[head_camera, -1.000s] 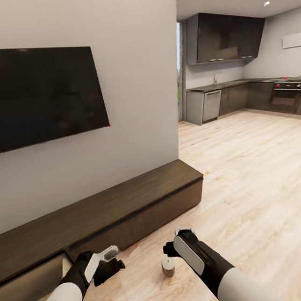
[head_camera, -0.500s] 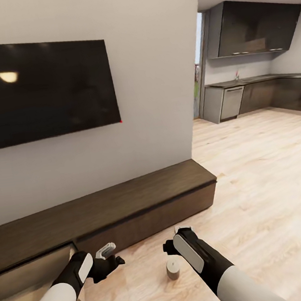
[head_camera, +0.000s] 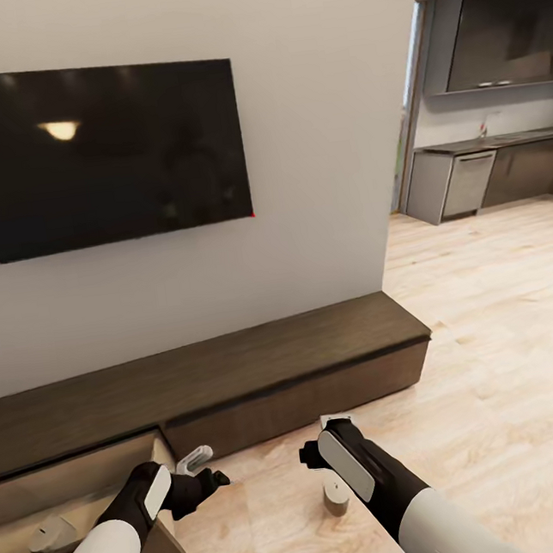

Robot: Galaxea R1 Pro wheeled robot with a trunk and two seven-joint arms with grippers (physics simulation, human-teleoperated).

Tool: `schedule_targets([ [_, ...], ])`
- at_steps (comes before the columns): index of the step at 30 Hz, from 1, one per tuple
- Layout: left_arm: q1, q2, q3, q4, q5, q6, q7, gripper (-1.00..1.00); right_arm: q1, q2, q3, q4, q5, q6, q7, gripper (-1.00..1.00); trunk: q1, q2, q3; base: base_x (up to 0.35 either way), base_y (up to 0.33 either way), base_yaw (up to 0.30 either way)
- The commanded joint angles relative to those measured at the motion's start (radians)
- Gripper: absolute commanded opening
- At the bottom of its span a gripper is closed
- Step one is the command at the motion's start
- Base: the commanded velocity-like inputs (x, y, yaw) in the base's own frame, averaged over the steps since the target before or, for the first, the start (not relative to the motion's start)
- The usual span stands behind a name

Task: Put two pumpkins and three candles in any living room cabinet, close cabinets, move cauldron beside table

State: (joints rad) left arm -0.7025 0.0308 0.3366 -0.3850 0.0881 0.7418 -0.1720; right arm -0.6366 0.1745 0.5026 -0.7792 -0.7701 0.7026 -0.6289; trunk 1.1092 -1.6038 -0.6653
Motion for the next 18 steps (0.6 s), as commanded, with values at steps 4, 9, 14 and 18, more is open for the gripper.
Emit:
schedule_targets([
  [4,0.000,0.001,-0.001,0.000,-0.001,-0.004,-0.001,1.00,0.000,0.000,0.000,0.000,0.000,0.000,0.001,1.00,0.000,0.000,-0.005,0.264,-0.127,0.228],
  [9,0.000,0.000,-0.001,0.000,-0.001,-0.004,-0.001,1.00,0.000,0.000,0.001,0.000,0.000,0.000,0.002,1.00,0.000,0.000,-0.010,0.227,-0.207,0.229],
  [14,0.000,0.000,0.000,0.000,-0.001,-0.002,-0.001,1.00,0.001,0.000,0.001,-0.005,0.000,-0.002,0.002,1.00,0.000,0.000,-0.013,0.083,-0.111,0.104],
  [18,0.000,0.000,0.000,0.000,-0.001,-0.003,-0.002,1.00,0.001,-0.001,0.001,-0.005,-0.001,-0.003,0.002,1.00,0.000,0.000,-0.013,0.038,-0.045,0.014],
])
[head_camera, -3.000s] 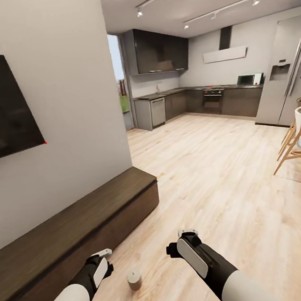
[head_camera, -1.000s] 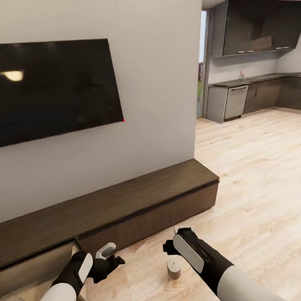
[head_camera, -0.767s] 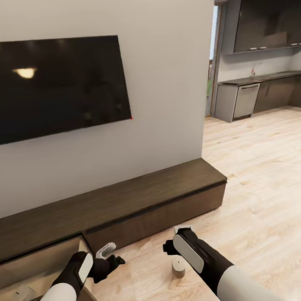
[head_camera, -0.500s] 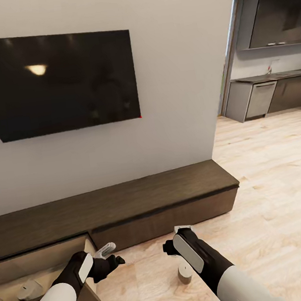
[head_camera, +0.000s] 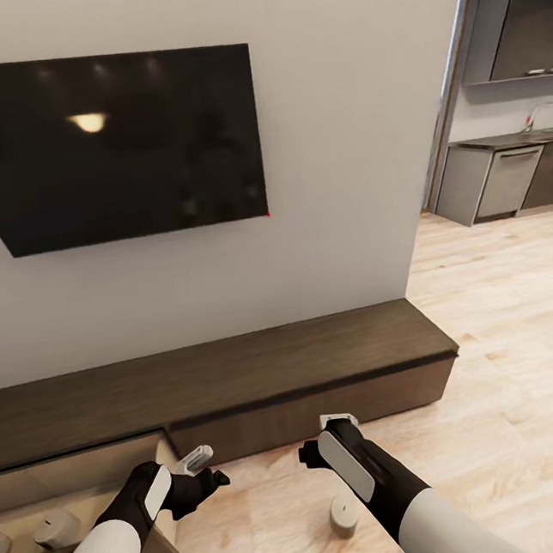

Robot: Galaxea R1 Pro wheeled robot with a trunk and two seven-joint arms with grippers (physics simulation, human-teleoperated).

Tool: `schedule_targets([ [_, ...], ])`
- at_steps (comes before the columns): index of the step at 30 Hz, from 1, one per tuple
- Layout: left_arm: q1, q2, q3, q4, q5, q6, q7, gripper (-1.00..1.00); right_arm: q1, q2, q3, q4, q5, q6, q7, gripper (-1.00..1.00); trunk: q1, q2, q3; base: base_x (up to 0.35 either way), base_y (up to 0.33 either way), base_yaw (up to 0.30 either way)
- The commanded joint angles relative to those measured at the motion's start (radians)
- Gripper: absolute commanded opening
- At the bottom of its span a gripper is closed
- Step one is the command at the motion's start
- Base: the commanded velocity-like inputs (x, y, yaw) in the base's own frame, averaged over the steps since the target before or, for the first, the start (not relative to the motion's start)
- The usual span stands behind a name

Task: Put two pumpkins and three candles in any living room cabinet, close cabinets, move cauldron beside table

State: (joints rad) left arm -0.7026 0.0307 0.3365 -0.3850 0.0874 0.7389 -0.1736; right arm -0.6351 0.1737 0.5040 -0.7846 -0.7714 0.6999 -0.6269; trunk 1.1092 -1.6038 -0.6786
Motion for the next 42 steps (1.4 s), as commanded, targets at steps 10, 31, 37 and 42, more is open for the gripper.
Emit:
schedule_targets([
  [10,0.000,0.001,0.002,0.000,0.001,0.005,-0.004,1.00,0.000,-0.001,0.004,0.002,0.001,-0.004,0.004,1.00,0.000,0.000,0.000,0.075,-0.084,0.001],
  [31,0.000,0.093,0.000,0.000,0.032,0.114,-0.409,1.00,0.005,0.000,-0.004,0.011,-0.002,-0.007,0.005,1.00,0.081,-0.147,-0.066,0.001,-0.001,0.000],
  [37,0.001,0.101,0.000,0.000,0.035,0.142,-0.437,1.00,0.000,-0.003,-0.020,0.015,-0.005,-0.003,0.004,1.00,0.104,-0.189,-0.085,0.000,0.000,0.000],
  [42,0.001,0.111,0.002,0.000,0.037,0.172,-0.443,1.00,0.000,-0.002,-0.033,0.016,-0.005,-0.001,0.005,1.00,0.123,-0.224,-0.100,0.000,0.000,0.000],
])
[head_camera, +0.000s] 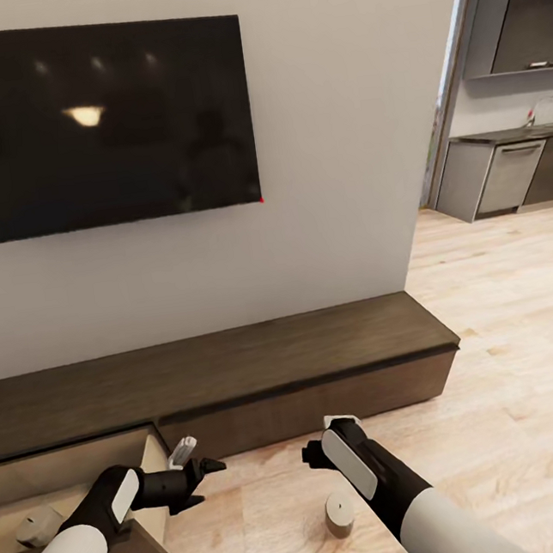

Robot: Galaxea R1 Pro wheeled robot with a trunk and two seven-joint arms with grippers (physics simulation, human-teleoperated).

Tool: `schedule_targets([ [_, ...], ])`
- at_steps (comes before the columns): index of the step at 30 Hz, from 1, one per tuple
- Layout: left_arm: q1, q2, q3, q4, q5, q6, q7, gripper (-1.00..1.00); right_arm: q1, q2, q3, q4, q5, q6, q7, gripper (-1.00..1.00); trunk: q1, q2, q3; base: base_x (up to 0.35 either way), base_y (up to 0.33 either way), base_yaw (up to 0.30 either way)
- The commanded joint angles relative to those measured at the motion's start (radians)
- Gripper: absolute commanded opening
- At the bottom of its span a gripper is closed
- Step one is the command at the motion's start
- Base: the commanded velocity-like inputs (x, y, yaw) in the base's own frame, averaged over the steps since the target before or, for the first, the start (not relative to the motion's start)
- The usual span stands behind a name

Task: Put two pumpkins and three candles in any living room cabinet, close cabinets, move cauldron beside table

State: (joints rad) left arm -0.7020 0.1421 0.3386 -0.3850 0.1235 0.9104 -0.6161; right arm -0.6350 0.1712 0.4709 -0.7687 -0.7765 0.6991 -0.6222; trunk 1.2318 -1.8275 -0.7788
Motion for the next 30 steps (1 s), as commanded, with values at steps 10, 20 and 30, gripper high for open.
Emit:
schedule_targets([
  [10,0.000,0.048,-0.002,0.001,-0.001,0.014,-0.101,1.00,0.000,0.001,-0.031,0.000,-0.002,0.000,0.002,1.00,0.038,-0.070,-0.031,0.000,0.000,0.000],
  [20,0.000,0.049,-0.002,0.002,-0.001,0.016,-0.107,1.00,0.000,0.001,-0.032,0.000,-0.001,0.002,0.002,1.00,0.077,-0.140,-0.063,0.000,0.000,0.000],
  [30,0.001,0.045,-0.005,0.002,-0.002,0.048,-0.114,1.00,0.000,0.002,-0.031,0.009,0.001,0.002,0.005,1.00,0.115,-0.210,-0.094,0.000,0.000,0.000],
])
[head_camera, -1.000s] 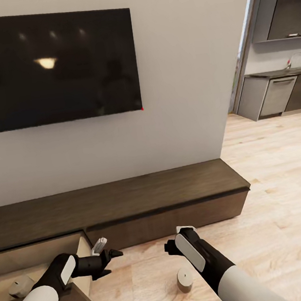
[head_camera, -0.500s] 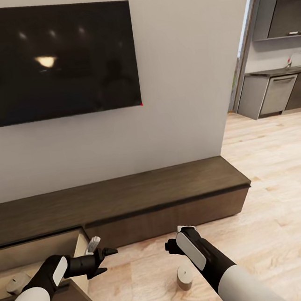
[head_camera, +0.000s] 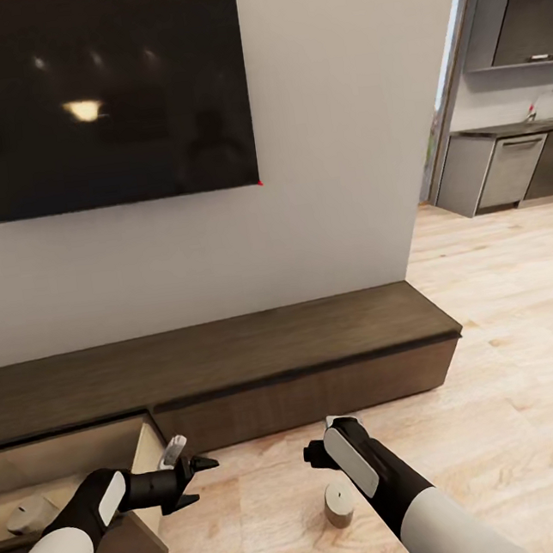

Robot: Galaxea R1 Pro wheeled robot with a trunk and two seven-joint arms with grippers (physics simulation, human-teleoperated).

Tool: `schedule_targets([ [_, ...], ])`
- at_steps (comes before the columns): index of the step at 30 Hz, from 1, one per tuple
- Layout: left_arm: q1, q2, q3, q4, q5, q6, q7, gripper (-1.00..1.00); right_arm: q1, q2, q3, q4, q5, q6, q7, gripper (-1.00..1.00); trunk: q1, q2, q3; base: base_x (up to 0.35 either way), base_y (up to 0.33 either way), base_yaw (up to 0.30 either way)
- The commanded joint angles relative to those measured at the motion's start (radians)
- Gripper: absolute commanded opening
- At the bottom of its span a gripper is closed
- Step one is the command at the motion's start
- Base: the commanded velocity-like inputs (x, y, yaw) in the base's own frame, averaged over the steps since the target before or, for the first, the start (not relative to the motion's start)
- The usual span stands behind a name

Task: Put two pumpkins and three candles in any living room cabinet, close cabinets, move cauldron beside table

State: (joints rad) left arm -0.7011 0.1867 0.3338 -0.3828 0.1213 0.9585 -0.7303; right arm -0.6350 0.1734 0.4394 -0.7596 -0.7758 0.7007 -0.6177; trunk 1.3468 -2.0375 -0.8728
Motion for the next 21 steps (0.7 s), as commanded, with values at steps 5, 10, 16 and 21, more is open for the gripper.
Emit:
schedule_targets([
  [5,0.005,-0.002,-0.002,0.002,-0.001,0.005,-0.082,1.00,0.000,0.001,0.008,0.003,0.002,0.000,-0.002,1.00,0.019,-0.035,-0.016,0.000,0.000,0.000],
  [10,0.006,0.000,-0.010,0.004,-0.004,0.015,-0.181,1.00,0.000,0.001,0.010,0.004,0.002,0.000,-0.002,1.00,0.038,-0.070,-0.031,0.000,0.000,0.000],
  [16,0.006,0.003,-0.008,0.002,-0.004,0.015,-0.212,1.00,0.000,0.001,0.011,0.005,0.002,0.000,-0.002,1.00,0.061,-0.112,-0.050,0.000,0.000,0.000],
  [21,0.006,0.005,-0.004,0.000,-0.003,0.015,-0.235,1.00,0.000,0.001,0.012,0.005,0.003,0.000,-0.002,1.00,0.081,-0.147,-0.066,0.000,0.000,0.000],
])
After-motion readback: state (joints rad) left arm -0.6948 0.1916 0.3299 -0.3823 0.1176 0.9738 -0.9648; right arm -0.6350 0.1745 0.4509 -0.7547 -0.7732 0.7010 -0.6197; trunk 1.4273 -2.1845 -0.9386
